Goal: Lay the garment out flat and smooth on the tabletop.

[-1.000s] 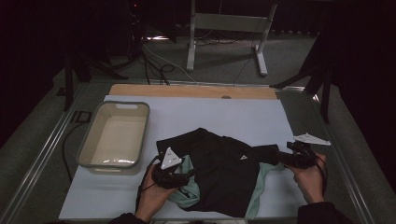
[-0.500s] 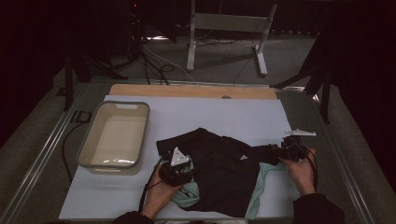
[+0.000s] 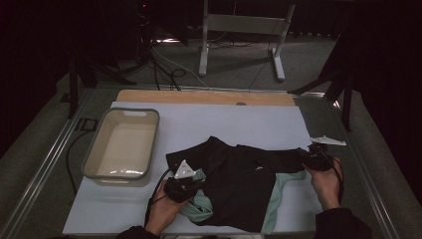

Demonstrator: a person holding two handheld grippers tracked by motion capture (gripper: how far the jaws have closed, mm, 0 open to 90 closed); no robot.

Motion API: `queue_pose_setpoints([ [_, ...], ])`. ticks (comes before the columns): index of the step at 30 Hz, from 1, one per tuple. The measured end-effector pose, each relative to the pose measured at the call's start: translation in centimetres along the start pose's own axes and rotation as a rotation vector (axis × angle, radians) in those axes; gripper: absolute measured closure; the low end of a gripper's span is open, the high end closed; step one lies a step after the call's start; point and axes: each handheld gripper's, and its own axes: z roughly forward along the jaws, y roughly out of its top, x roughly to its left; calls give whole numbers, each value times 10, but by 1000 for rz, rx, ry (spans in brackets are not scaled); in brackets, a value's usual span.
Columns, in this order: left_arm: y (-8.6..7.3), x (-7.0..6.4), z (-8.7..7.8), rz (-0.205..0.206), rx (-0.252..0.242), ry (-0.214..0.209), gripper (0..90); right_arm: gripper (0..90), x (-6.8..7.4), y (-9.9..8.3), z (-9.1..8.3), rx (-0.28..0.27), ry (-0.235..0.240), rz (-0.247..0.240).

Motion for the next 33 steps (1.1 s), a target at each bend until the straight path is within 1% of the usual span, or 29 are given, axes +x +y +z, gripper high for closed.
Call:
queue_pose_setpoints([
  [2,-2,-2,-3,1,0,-2,884,875,-5,2,-13,-38,-15,-2],
  [3,-3,-3,-5,3,0,-3,884,875,-8,1,-23,-62,-41,-14],
  [6,-5,-6,-8,1,-2,-7,884,876,-12,-1,-31,-77,-58,-15],
  [7,-6,-6,-9,2,-2,-7,884,876,-16,-3,-36,-85,-70,-13],
  [10,-8,-9,-12,-3,-4,-29,884,877,-24,-7,-41,-92,-82,13],
  [11,-8,-11,-13,-4,-4,-37,884,877,-24,-7,-41,-92,-82,13],
  [14,-11,-17,-18,-16,-3,-81,885,877,-29,-12,-43,-85,-89,30],
  [17,-12,-24,-22,3,4,-105,884,877,-30,-17,-43,-75,-93,27],
  [18,-12,-24,-23,10,-1,-102,868,868,-29,-19,-41,-60,-83,13],
  [19,-10,-22,-25,6,-31,-92,832,843,-27,-20,-39,-51,-75,2],
  [20,-9,-19,-27,1,-52,-86,769,793,-25,-20,-39,-51,-84,-8],
  [21,-9,-19,-27,1,-52,-86,719,729,-23,-20,-38,-55,-93,-11],
  [22,-7,-17,-29,-3,-72,-78,719,729,-23,-20,-38,-55,-93,-11],
  [23,-6,-14,-32,-8,-95,-61,672,654,-23,-19,-38,-56,-82,-5],
  [24,-4,-12,-34,-8,-112,-37,627,607,-24,-19,-38,-59,-64,5],
  [25,-2,-10,-36,-9,-125,-22,588,576,-24,-18,-39,-64,-61,12],
  [26,0,-8,-38,-11,-138,-3,532,499,-23,-18,-40,-67,-48,13],
  [28,2,-4,-40,-18,-158,27,490,454,-22,-19,-42,-65,-37,8],
  [29,3,-1,-40,-23,-164,42,490,454,-22,-19,-42,-65,-37,8],
  [31,4,3,-41,-32,-177,72,448,419,-20,-21,-43,-62,-27,-3],
  [33,5,8,-40,-39,-180,88,426,401,-18,-24,-45,-54,-18,-12],
])
